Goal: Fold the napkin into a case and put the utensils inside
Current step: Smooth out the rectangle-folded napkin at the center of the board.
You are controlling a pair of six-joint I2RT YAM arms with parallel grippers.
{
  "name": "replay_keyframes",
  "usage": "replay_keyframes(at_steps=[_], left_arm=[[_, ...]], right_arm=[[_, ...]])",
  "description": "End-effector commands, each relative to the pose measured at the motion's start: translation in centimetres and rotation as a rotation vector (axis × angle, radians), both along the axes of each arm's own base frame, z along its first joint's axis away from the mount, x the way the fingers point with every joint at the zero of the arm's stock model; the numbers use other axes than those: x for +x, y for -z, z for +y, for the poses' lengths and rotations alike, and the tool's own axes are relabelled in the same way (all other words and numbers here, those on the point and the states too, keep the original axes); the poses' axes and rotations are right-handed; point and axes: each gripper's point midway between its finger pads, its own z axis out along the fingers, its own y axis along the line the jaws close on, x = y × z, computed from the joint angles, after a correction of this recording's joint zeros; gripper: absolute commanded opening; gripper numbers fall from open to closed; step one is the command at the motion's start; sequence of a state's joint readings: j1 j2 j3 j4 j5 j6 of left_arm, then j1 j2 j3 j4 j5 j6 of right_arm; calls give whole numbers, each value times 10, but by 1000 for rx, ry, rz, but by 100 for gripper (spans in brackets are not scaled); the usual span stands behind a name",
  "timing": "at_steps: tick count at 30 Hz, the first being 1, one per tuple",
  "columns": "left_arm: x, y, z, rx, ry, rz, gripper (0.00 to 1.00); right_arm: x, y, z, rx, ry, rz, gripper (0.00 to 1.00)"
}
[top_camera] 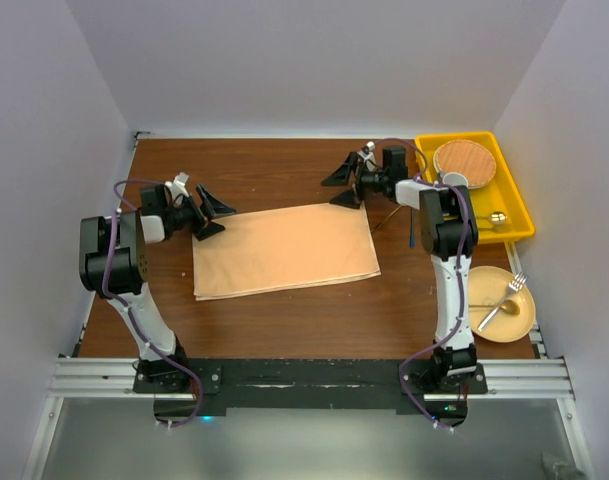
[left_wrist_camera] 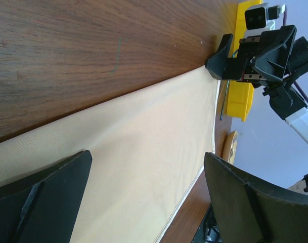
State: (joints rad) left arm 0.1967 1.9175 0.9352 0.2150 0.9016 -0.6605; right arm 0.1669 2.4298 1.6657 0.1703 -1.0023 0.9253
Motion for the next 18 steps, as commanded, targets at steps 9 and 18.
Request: replay_keyframes(at_steps=[9, 18], left_arm=[[17, 22, 29, 141, -29, 7, 100], [71, -19, 48, 394, 112, -175, 100]], right_arm=[[-1, 9, -33, -110, -2, -68, 98], [-12, -90, 15, -62, -131, -285, 73]])
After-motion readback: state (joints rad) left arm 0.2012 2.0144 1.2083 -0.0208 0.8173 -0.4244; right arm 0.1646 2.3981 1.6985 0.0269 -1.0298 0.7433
